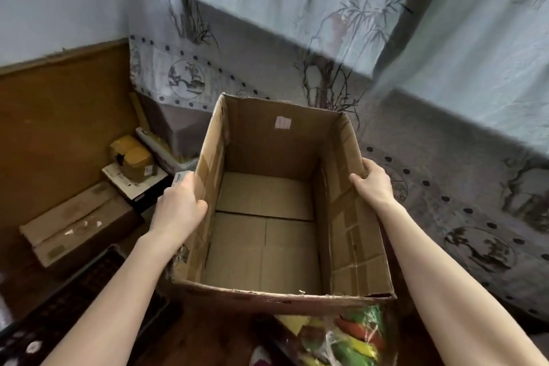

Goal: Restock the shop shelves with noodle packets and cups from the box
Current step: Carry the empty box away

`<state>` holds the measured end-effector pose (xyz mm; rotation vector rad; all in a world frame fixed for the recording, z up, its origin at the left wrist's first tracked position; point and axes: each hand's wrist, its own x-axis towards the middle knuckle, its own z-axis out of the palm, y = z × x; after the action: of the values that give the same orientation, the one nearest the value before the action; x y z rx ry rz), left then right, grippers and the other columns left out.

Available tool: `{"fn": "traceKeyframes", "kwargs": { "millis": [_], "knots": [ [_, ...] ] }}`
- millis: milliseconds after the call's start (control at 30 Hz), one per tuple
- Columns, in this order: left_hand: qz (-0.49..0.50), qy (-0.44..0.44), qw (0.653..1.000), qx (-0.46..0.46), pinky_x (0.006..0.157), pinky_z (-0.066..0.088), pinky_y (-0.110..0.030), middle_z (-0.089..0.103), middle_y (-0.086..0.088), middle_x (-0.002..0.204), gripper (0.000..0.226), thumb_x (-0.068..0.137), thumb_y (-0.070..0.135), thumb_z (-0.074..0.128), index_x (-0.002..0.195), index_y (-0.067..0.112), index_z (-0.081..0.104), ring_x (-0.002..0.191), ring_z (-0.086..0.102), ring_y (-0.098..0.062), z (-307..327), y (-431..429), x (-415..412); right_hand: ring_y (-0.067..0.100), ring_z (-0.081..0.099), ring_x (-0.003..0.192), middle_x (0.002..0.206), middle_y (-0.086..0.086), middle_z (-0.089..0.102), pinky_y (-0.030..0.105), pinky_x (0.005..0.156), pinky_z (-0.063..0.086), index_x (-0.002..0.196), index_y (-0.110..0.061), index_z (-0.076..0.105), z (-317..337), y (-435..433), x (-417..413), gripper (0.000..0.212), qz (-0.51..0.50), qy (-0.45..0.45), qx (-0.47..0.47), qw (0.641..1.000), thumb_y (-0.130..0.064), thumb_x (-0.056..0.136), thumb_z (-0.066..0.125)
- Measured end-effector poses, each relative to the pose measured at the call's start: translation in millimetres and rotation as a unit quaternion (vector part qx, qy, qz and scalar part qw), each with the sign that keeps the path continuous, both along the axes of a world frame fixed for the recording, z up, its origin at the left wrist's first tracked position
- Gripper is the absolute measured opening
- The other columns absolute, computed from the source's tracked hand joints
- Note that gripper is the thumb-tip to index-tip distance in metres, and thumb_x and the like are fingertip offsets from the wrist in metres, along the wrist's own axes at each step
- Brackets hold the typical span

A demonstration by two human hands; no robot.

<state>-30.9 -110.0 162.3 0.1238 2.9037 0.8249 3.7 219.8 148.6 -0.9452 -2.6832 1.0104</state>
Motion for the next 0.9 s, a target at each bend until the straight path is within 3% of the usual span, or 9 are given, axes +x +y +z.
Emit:
{"fn": "traceKeyframes", "kwargs": {
  "millis": [100, 333, 633, 767, 900],
  "knots": [
    [0.037, -0.027, 0.999, -0.002, 0.085, 0.048, -0.043, 0.058, -0.022, 0.118, 0.049, 0.087, 0.008, 0.050, 0.134, 0.010, 0.039, 0.106, 0.055, -0.040, -13.8, 8.5, -22.4, 0.030, 0.051, 0.119, 0.131, 0.010, 0.054, 0.037, 0.097, 0.041, 0.137, -0.014, 0.042, -12.6, 9.4, -52.7, 0.048, 0.028, -0.023, -0.017, 0.999, -0.015, 0.089, 0.050],
    [0.113, -0.103, 0.988, 0.012, 0.087, 0.051, -0.042, 0.057, -0.019, 0.122, 0.048, 0.092, 0.009, 0.046, 0.137, 0.014, 0.031, 0.106, 0.058, -0.037, -49.1, 18.0, -53.6, 0.034, 0.052, 0.116, 0.128, 0.014, 0.056, 0.044, 0.100, 0.044, 0.133, -0.015, 0.047, -52.8, 6.7, -148.4, 0.049, 0.035, -0.068, -0.032, 0.997, -0.006, 0.085, 0.046],
    [0.132, -0.190, 0.971, 0.055, 0.086, 0.051, -0.040, 0.059, -0.018, 0.119, 0.054, 0.093, 0.011, 0.044, 0.141, 0.010, 0.021, 0.102, 0.060, -0.034, -91.4, 38.1, -51.3, 0.033, 0.053, 0.116, 0.129, 0.012, 0.055, 0.042, 0.097, 0.046, 0.134, -0.020, 0.045, -100.1, 9.8, -201.9, 0.052, 0.022, -0.117, -0.001, 0.993, -0.004, 0.084, 0.042],
    [0.144, -0.232, 0.960, 0.066, 0.079, 0.054, -0.044, 0.062, -0.018, 0.109, 0.040, 0.091, 0.010, 0.047, 0.127, 0.009, 0.028, 0.092, 0.064, -0.033, -106.2, 53.4, -42.5, 0.034, 0.050, 0.119, 0.130, 0.014, 0.054, 0.044, 0.099, 0.044, 0.135, -0.019, 0.044, -116.2, 17.2, -207.5, 0.048, 0.047, -0.141, 0.018, 0.989, -0.007, 0.089, 0.041],
    [0.146, -0.266, 0.950, 0.069, 0.070, 0.051, -0.036, 0.062, -0.018, 0.103, 0.028, 0.090, 0.011, 0.049, 0.100, 0.015, 0.024, 0.091, 0.063, -0.033, -115.6, 71.2, -32.0, 0.034, 0.049, 0.120, 0.130, 0.015, 0.053, 0.043, 0.099, 0.044, 0.135, -0.018, 0.044, -128.9, 24.3, -208.0, 0.046, 0.066, -0.161, 0.037, 0.984, -0.009, 0.090, 0.041]
  ]
}}
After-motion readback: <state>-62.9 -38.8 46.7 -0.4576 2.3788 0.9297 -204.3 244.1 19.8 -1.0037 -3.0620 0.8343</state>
